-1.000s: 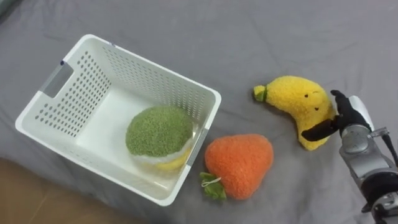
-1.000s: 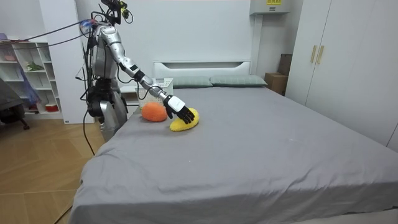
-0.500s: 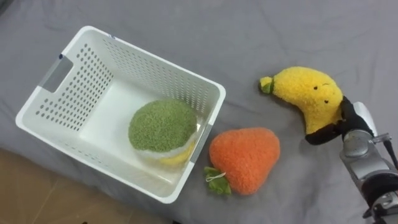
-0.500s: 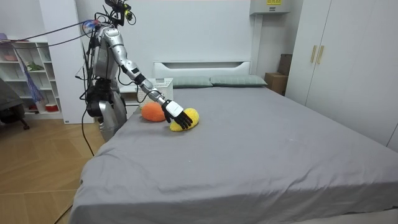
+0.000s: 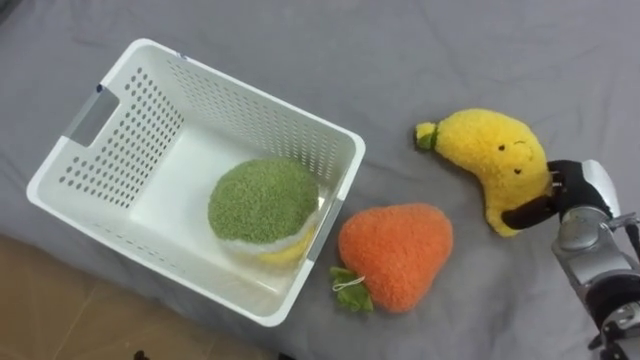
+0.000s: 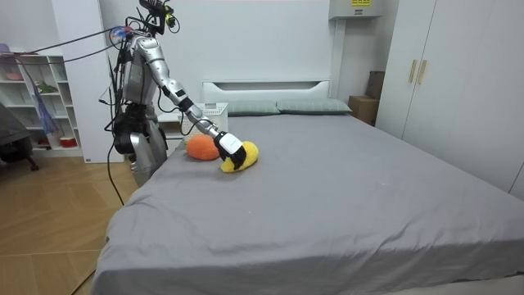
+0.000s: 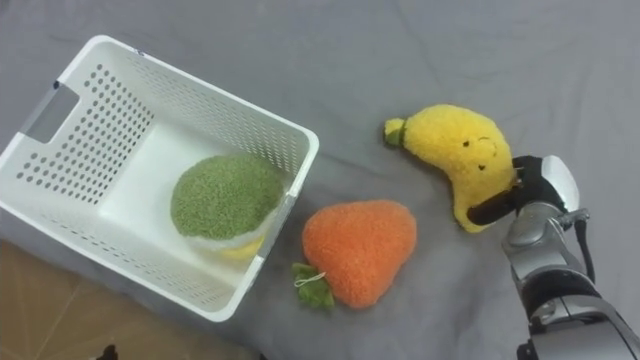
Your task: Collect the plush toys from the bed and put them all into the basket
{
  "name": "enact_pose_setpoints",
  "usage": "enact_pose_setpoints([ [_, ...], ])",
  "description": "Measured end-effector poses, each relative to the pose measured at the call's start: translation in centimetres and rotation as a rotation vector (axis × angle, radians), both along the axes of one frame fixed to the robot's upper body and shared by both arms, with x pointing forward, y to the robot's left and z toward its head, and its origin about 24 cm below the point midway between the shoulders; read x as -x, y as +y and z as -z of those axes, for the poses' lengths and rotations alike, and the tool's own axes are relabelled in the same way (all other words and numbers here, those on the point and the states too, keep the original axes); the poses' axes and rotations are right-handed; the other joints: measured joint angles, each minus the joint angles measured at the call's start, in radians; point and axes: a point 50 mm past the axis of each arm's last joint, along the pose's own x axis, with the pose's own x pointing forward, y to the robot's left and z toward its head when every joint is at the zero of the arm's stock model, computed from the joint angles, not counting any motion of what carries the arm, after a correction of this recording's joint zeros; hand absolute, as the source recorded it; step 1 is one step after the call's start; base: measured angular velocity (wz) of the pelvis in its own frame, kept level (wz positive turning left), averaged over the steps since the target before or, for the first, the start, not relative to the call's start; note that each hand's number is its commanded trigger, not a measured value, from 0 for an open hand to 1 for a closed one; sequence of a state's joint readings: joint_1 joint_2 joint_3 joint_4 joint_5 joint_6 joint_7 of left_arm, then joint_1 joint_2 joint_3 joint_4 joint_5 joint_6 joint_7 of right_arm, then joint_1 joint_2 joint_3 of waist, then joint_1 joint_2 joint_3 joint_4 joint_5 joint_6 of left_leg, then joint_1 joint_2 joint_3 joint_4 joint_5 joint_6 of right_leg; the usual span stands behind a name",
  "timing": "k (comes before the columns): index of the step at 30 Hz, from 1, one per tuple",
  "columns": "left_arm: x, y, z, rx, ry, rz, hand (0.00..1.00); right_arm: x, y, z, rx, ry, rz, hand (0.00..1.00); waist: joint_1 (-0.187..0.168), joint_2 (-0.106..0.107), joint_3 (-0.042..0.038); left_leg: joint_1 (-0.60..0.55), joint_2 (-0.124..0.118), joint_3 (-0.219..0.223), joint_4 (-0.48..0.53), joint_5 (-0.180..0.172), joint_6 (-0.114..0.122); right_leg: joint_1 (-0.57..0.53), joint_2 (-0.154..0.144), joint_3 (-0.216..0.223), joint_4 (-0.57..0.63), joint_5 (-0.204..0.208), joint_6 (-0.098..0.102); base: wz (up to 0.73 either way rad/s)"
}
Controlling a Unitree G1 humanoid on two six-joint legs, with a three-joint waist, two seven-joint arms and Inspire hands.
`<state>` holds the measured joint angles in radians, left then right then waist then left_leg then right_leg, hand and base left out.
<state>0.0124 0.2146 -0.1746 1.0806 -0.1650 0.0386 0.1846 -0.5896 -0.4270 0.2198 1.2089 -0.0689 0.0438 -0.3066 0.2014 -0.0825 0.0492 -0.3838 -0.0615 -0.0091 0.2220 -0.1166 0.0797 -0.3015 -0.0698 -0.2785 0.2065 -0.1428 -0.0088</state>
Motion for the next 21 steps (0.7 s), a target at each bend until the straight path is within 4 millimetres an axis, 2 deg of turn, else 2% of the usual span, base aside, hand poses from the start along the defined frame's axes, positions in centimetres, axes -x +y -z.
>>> enact_pose_setpoints([
  [6,0.01,-0.14,0.03,0.0,0.002,0.008,0.0,0.13,-0.09,0.13,-0.079,-0.027,0.054,1.0,0.001,0.01,0.0011,-0.001,0.0,-0.001,-0.001,0.0,0.0,0.0,0.0,-0.008,-0.001,0.0,0.0,0.0],
  [12,-0.02,-0.19,0.03,0.001,0.0,0.011,0.0,0.16,-0.1,0.17,-0.1,-0.035,0.069,1.0,0.0,0.028,-0.0027,-0.001,0.0,-0.001,-0.001,0.0,0.0,0.0,-0.001,-0.011,-0.001,0.0,0.0,0.0],
  [21,0.07,-0.25,0.05,0.009,-0.01,0.002,0.0,0.98,-0.69,0.88,-0.154,-0.038,0.129,1.0,-0.002,0.029,-0.0036,0.001,-0.005,-0.019,0.001,0.007,0.001,0.009,-0.004,-0.026,0.0,0.0,0.0,0.06],
])
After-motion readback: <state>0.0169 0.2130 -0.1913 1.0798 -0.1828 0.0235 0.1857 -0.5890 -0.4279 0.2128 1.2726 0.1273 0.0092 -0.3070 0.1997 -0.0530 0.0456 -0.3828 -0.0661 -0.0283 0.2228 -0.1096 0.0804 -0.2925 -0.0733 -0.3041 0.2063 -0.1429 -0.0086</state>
